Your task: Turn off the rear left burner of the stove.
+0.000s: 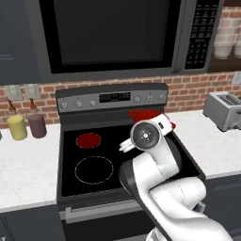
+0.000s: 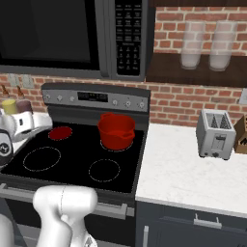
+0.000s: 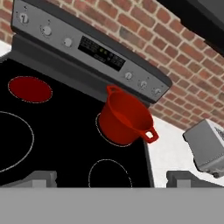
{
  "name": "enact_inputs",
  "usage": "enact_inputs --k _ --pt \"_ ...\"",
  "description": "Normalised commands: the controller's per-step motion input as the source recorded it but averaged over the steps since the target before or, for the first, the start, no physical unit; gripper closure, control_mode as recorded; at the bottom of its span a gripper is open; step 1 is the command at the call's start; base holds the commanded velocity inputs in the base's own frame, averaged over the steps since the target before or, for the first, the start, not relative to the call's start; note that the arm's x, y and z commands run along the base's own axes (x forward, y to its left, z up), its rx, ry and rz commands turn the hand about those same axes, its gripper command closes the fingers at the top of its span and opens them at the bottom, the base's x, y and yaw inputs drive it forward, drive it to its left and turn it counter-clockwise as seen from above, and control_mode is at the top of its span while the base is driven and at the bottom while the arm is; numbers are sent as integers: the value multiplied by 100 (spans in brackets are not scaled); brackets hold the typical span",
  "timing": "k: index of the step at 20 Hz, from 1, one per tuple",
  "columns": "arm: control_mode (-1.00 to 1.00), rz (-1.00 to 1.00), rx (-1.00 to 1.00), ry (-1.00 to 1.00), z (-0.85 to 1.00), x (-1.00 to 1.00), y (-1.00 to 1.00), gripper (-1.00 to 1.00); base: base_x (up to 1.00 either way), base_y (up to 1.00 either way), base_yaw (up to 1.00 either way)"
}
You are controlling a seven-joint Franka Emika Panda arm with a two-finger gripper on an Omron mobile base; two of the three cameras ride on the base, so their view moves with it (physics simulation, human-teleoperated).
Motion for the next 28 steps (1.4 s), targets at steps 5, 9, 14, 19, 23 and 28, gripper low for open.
enact_inputs --k 5,9,14,19,23,28 --pt "-100 0 0 -22 -1 -15 0 -100 0 0 0" --pt "-100 0 5 -21 0 -20 0 -100 0 0 0" --pt "-100 0 8 -23 0 -20 0 -100 0 0 0" --pt "-100 0 7 -18 0 -5 0 -100 0 0 0" --pt "-100 0 1 -8 0 10 0 -100 0 0 0" --pt "-100 0 0 -6 0 33 9 -100 0 0 0"
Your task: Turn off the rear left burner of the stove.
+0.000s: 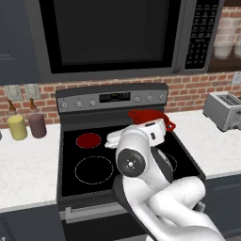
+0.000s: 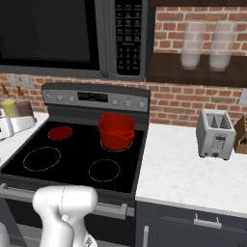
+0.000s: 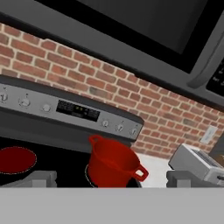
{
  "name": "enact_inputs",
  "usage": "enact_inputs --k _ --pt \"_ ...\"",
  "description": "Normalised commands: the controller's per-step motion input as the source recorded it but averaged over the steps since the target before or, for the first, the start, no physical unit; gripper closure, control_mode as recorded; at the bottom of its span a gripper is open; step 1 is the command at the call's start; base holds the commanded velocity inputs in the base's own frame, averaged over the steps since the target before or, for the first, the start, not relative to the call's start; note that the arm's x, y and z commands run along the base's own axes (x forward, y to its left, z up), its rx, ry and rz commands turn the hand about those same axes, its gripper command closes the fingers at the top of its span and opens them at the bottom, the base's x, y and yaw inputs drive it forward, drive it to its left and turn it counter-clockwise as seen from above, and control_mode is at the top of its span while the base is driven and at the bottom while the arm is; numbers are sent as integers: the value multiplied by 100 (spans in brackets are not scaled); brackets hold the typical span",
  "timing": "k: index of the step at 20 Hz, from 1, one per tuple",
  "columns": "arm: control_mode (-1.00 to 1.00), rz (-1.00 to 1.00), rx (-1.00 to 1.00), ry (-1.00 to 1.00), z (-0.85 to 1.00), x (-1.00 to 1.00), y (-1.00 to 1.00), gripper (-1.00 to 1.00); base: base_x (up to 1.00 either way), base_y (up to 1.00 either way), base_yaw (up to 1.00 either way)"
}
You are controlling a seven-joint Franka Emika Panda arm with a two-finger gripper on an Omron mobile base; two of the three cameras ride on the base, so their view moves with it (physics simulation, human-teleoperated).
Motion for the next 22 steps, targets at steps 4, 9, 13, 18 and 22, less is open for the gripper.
enact_inputs --k 4,9,13,18,22 --pt "-100 5 -3 -12 0 42 22 -100 0 0 0" --pt "-100 8 -2 -11 0 34 30 -100 0 0 0" --pt "-100 13 0 -12 0 31 33 -100 0 0 0" --pt "-100 17 0 -9 0 39 33 -100 0 0 0" --pt "-100 25 0 -5 -5 33 14 -100 0 0 0"
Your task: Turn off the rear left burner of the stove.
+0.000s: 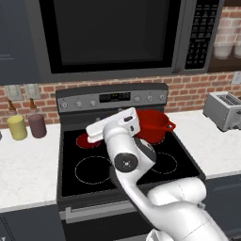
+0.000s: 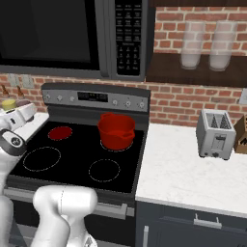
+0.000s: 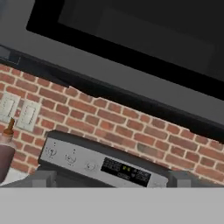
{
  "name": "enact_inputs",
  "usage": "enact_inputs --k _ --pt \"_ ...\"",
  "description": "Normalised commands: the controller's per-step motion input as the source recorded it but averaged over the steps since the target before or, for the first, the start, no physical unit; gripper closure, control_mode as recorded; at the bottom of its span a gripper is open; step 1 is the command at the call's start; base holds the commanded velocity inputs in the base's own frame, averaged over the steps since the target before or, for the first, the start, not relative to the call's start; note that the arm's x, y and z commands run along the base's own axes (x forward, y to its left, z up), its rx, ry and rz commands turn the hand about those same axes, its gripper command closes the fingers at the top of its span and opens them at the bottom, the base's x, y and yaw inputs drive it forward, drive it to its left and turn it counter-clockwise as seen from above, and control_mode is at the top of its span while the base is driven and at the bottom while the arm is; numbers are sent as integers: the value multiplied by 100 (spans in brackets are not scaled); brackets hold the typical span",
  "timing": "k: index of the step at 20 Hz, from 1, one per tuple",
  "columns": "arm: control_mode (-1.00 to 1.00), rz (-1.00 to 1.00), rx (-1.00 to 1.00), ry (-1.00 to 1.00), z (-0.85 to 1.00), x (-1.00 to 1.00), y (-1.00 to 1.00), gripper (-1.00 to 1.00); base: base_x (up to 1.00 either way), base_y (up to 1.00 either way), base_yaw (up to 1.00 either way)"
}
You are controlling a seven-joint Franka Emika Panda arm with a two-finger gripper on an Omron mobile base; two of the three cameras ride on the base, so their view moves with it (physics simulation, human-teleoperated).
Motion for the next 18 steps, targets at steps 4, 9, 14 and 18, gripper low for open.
enact_inputs --k 4,9,14,18 --pt "-100 28 0 -2 -17 37 10 -100 0 0 0" --pt "-100 30 0 -8 -30 33 5 -100 0 0 0" --pt "-100 24 0 -14 -38 25 2 -100 0 0 0" --pt "-100 16 0 -11 -29 23 4 -100 0 0 0"
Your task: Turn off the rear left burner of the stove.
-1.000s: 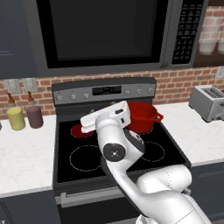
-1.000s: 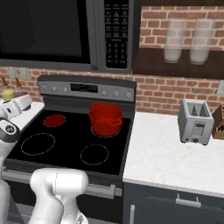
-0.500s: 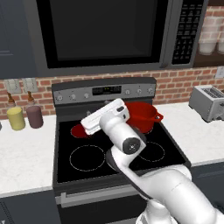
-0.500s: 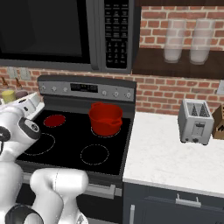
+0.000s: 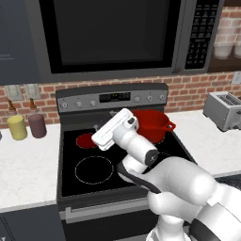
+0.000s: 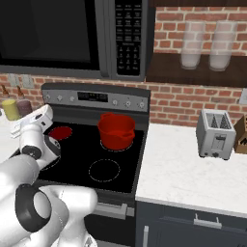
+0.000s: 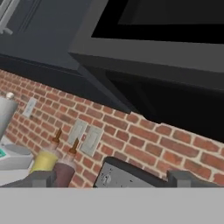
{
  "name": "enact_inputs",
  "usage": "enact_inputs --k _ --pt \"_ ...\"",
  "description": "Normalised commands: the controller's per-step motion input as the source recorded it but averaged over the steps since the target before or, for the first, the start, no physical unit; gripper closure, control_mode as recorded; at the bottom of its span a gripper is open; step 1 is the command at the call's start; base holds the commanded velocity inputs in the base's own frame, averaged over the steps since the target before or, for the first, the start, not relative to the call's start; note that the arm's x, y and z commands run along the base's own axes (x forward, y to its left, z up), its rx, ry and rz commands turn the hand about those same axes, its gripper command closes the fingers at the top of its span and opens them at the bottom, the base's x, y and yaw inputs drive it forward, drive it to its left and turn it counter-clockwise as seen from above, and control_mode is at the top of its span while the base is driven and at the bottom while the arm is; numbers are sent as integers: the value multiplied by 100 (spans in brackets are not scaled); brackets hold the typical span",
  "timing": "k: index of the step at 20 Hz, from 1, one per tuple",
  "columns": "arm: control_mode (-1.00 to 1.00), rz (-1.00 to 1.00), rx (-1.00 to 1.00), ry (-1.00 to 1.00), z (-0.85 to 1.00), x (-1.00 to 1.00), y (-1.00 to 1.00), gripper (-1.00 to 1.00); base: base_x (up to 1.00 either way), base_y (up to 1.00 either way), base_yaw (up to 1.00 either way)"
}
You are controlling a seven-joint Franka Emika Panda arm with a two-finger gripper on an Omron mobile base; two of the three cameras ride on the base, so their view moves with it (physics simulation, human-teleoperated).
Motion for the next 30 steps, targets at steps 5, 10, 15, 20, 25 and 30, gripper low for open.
enact_inputs --k 5,10,15,20,25,30 --pt "-100 2 0 0 0 1 0 -100 0 0 0" --pt "-100 -10 -3 -10 0 26 25 -100 0 0 0" --pt "-100 -14 -1 -5 0 37 19 -100 0 0 0" --pt "-100 -2 -2 0 -7 20 3 -100 0 0 0" --pt "-100 0 -6 0 -29 3 0 -100 0 0 0" --pt "-100 0 0 0 -11 10 -1 -100 0 0 0"
